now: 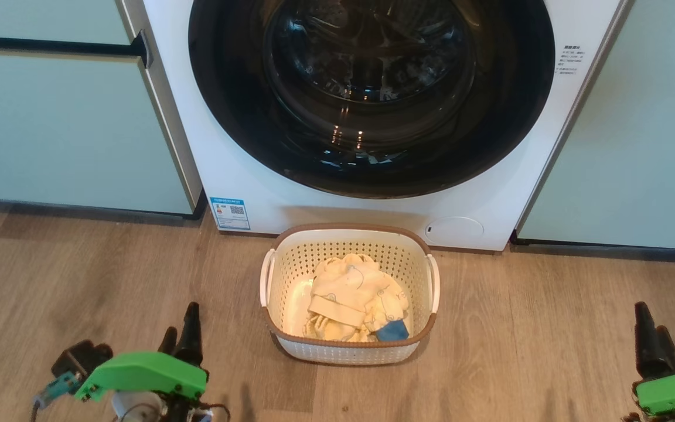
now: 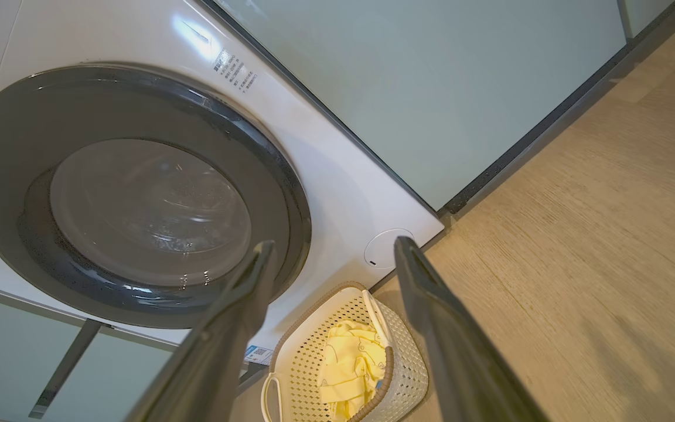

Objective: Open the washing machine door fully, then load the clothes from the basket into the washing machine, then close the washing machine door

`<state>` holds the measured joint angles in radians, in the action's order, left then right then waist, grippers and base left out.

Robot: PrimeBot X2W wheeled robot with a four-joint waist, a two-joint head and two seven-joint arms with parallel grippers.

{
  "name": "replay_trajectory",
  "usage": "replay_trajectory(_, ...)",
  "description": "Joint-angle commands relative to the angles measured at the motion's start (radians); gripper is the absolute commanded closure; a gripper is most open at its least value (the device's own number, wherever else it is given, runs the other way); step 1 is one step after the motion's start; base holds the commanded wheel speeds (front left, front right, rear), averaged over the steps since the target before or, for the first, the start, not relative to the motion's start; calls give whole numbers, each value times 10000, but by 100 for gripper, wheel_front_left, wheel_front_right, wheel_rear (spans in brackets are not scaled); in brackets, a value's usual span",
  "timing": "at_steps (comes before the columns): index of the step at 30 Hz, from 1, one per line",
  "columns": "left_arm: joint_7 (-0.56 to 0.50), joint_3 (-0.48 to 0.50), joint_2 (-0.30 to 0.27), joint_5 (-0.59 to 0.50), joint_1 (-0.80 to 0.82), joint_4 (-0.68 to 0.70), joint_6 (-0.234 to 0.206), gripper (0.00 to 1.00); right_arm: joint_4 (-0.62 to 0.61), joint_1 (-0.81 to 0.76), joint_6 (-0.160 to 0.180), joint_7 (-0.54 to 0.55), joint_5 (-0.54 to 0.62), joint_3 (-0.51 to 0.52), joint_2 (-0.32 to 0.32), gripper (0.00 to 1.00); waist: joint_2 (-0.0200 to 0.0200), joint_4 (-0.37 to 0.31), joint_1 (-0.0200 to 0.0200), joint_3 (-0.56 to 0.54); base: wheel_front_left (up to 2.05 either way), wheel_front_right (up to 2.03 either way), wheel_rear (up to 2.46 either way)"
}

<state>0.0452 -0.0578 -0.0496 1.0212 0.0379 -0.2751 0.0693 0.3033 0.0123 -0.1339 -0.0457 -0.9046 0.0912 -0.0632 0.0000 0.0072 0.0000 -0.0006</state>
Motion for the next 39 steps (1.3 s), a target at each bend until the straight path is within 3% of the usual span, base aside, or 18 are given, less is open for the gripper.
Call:
replay_trajectory(1, 142, 108, -194, -379, 623, 405, -17, 0, -415, 598, 15, -152, 430, -77, -200, 0, 0, 0, 0, 0, 0, 0, 0)
replay_trajectory(39, 1243, -408, -94, -4762, 1042, 382, -123, 0, -584, 914, 24, -1242, 5166, -832, -484, 0, 0, 43, 0, -29, 0, 0, 0)
